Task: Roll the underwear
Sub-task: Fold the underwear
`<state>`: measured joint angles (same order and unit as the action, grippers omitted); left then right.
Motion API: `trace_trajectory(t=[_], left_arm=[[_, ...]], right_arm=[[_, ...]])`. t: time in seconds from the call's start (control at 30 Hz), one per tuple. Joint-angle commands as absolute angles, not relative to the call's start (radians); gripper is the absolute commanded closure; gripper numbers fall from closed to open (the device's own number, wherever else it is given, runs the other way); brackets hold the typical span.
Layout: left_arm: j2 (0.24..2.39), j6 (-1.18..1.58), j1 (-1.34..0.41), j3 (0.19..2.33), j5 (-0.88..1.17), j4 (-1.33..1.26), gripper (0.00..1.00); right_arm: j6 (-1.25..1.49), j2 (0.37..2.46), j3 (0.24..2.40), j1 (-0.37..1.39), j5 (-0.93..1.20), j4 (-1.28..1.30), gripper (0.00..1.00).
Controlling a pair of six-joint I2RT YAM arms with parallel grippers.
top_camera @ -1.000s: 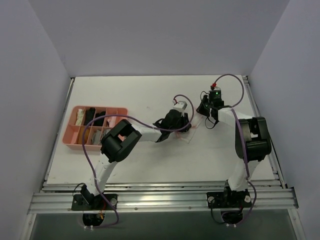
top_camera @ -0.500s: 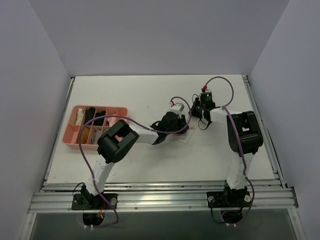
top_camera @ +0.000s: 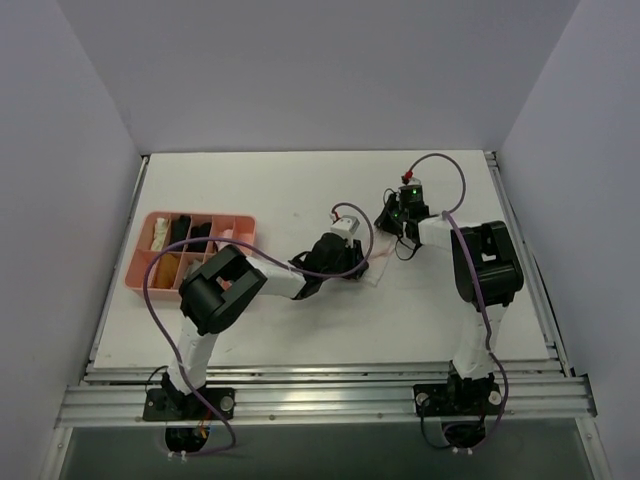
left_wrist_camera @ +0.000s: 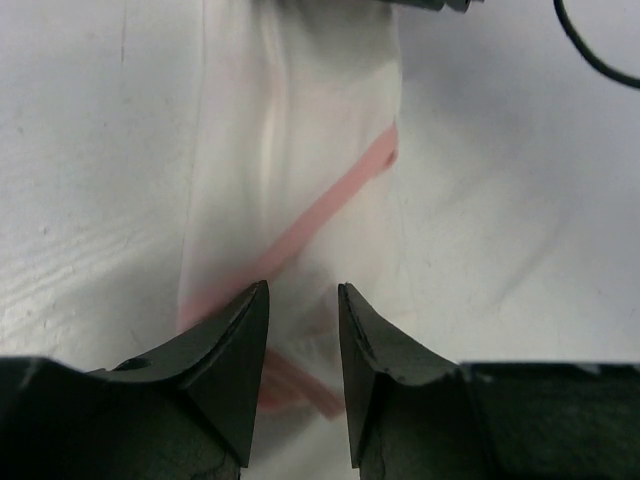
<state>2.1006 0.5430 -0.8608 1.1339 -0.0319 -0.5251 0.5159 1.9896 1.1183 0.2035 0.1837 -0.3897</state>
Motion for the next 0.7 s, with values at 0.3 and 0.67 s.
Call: trace_trajectory(t=[0.3, 0.67], left_arm=[[1.924, 0.526, -0.845, 1.111, -0.023, -0.361, 0.55], [1.951, 0.543, -0.859, 1.123, 0.04, -0.35, 0.56]], right_arm=[[0.448, 1.887, 1.123, 0.203, 0.186, -0.276, 0.85], [0.439, 1.821, 1.103, 0.198, 0.042, -0.144, 0.85]])
